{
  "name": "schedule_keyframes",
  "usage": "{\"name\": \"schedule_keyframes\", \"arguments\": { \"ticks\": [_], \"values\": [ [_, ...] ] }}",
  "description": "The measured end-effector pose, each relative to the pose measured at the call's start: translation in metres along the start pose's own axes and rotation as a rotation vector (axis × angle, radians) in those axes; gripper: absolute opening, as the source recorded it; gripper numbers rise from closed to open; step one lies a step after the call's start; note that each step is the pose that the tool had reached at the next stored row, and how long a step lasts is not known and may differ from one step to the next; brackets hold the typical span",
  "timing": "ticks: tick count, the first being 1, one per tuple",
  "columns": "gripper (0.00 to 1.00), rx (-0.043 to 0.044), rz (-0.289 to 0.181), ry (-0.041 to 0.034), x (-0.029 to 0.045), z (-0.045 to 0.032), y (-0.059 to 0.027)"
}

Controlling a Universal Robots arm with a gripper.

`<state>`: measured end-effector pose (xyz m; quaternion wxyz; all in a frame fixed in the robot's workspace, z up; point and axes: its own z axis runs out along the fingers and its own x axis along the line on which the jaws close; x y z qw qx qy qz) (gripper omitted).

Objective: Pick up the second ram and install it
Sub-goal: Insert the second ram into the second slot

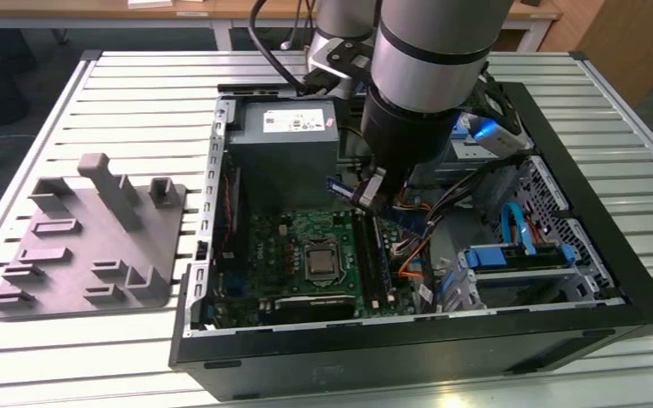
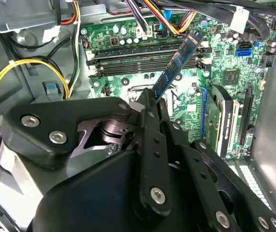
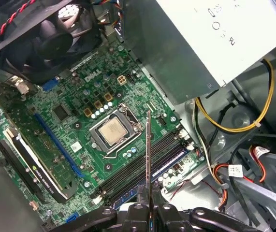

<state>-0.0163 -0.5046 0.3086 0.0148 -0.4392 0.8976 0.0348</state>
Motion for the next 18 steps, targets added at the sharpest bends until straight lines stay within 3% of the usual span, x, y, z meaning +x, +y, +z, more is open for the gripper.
{"name": "schedule_keyframes", "arguments": {
  "ticks": [18],
  "values": [
    [0.14, 0.0067, 0.118, -0.0059, 0.0000, 0.0007, 0.0000]
  ]
}}
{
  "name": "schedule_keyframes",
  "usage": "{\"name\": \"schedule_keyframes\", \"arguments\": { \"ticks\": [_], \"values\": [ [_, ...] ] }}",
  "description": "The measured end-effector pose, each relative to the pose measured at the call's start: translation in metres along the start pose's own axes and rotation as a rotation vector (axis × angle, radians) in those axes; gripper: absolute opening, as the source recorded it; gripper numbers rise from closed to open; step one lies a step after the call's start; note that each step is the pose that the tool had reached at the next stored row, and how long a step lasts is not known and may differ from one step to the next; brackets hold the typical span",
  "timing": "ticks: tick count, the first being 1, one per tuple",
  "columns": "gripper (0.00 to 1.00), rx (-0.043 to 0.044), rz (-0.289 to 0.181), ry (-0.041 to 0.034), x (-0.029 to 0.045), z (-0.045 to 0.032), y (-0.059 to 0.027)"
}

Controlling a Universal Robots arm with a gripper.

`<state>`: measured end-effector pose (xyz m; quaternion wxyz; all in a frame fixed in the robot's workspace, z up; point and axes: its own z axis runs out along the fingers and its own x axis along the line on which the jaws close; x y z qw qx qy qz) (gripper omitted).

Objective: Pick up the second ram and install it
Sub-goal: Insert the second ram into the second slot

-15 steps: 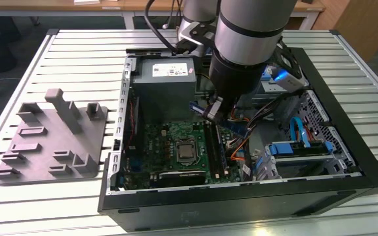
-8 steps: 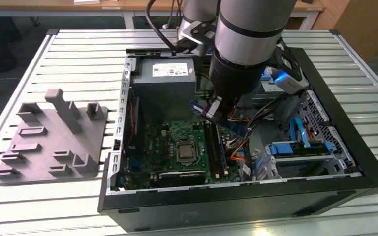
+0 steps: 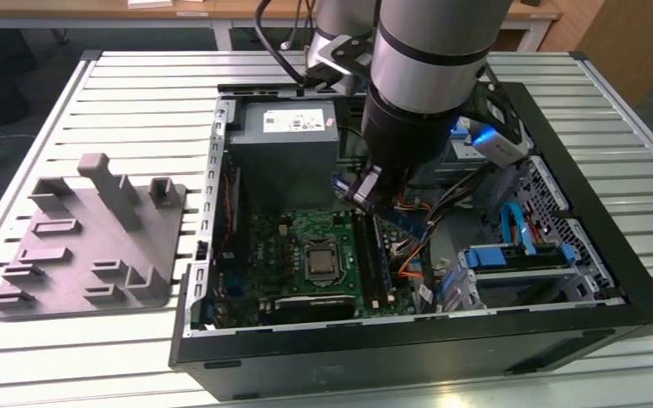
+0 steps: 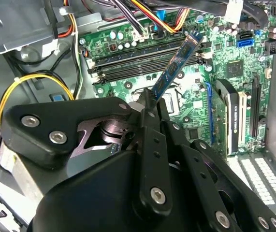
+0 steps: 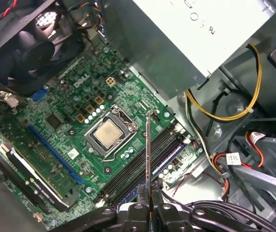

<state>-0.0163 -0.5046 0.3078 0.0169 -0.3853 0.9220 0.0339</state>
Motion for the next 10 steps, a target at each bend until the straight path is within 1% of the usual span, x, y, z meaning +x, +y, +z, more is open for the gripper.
{"name": "schedule_keyframes", "arguments": {
  "ticks": [7, 10],
  "values": [
    [0.14, 0.0027, 0.047, -0.0024, 0.0000, 0.0003, 0.0000],
    [0.14, 0.0042, 0.074, -0.0038, 0.0000, 0.0005, 0.0000]
  ]
}}
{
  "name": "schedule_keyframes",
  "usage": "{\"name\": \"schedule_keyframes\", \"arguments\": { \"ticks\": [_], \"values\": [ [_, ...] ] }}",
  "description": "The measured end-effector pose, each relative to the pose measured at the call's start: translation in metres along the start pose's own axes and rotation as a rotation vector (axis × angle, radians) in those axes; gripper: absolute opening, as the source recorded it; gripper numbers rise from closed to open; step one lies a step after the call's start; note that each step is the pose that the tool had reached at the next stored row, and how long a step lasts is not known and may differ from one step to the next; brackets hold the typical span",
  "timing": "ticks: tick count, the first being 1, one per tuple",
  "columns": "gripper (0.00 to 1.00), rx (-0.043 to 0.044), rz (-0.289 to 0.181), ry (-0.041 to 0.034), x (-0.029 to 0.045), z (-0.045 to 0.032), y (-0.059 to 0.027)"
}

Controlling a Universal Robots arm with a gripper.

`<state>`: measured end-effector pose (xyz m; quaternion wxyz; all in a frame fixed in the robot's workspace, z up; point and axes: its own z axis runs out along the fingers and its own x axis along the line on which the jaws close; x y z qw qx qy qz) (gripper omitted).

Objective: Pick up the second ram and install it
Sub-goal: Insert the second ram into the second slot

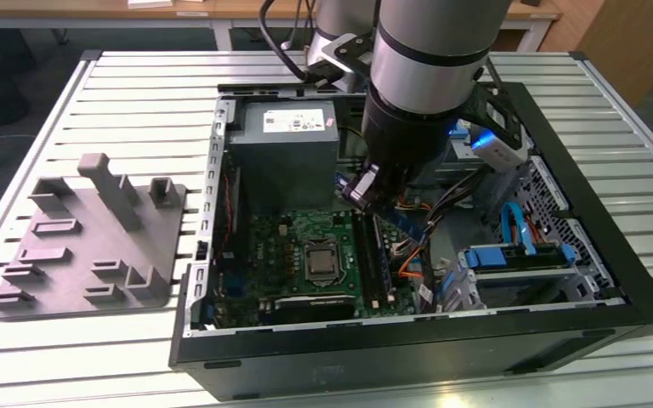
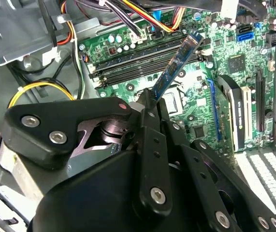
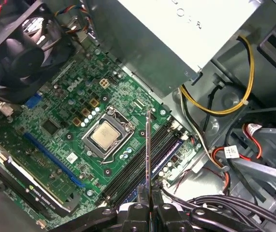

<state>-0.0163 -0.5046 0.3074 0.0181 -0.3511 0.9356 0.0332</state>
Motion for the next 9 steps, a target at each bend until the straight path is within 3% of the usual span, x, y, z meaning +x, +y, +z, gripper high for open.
{"name": "schedule_keyframes", "arguments": {
  "ticks": [9],
  "values": [
    [0.14, 0.0054, 0.093, -0.0046, 0.0000, 0.0007, 0.0000]
  ]
}}
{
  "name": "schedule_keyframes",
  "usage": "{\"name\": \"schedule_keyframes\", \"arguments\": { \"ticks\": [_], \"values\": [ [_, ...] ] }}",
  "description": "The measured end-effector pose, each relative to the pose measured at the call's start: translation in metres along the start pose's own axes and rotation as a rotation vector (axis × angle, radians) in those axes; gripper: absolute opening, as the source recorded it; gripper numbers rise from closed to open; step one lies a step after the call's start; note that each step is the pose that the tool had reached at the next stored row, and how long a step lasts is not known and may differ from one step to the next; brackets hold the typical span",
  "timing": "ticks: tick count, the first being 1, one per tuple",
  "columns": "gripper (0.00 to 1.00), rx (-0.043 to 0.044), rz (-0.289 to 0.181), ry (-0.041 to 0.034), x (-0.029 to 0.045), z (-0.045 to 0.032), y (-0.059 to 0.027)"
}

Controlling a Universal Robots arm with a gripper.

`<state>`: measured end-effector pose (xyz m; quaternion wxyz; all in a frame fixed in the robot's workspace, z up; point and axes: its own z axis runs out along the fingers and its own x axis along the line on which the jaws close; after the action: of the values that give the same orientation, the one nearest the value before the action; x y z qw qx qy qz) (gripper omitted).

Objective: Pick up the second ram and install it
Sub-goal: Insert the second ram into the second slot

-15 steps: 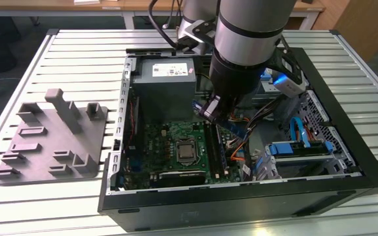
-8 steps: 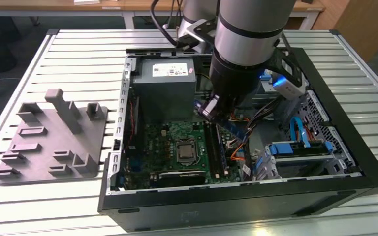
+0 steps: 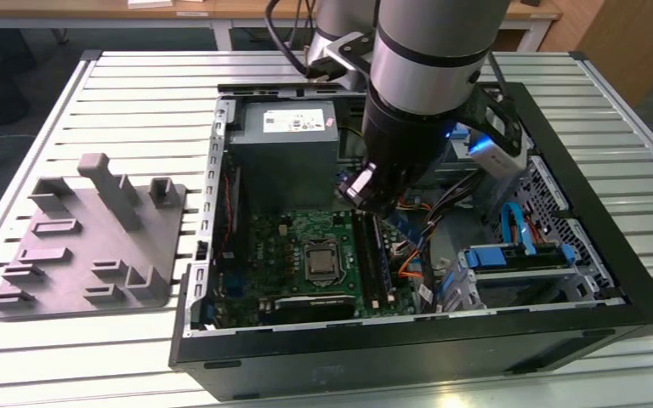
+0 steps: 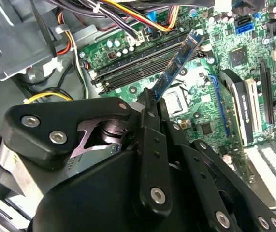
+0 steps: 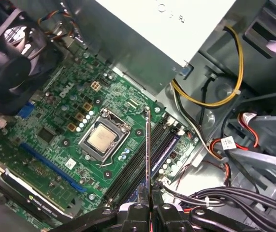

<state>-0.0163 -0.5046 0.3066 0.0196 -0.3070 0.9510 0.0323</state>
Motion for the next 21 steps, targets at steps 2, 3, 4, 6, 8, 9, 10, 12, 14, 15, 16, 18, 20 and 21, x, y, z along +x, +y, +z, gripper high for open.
{"name": "schedule_keyframes", "arguments": {
  "ticks": [2, 3, 4, 6, 8, 9, 10, 12, 14, 15, 16, 18, 20, 21],
  "values": [
    [0.14, 0.0010, 0.017, -0.0008, 0.0000, 0.0001, 0.0000],
    [0.14, 0.0014, 0.025, -0.0012, 0.0000, 0.0002, 0.0000],
    [0.14, 0.0018, 0.032, -0.0016, 0.0000, 0.0002, 0.0000],
    [0.14, 0.0026, 0.045, -0.0022, 0.0000, 0.0003, 0.0000],
    [0.14, 0.0033, 0.058, -0.0028, 0.0000, 0.0004, 0.0000],
    [0.14, 0.0037, 0.064, -0.0032, 0.0000, 0.0004, 0.0000],
    [0.14, 0.0040, 0.070, -0.0035, 0.0000, 0.0005, 0.0000],
    [0.14, 0.0048, 0.083, -0.0041, 0.0000, 0.0005, 0.0000],
    [0.14, 0.0055, 0.096, -0.0047, 0.0000, 0.0006, 0.0000],
    [0.14, 0.0059, 0.102, -0.0051, 0.0000, 0.0006, 0.0000],
    [0.14, 0.0062, 0.108, -0.0054, 0.0000, 0.0007, 0.0000],
    [0.14, 0.0069, 0.120, -0.0060, 0.0001, 0.0007, 0.0000],
    [0.14, 0.0076, 0.132, -0.0066, 0.0000, 0.0008, 0.0000],
    [0.14, 0.0079, 0.139, -0.0069, 0.0001, 0.0008, 0.0000]
  ]
}}
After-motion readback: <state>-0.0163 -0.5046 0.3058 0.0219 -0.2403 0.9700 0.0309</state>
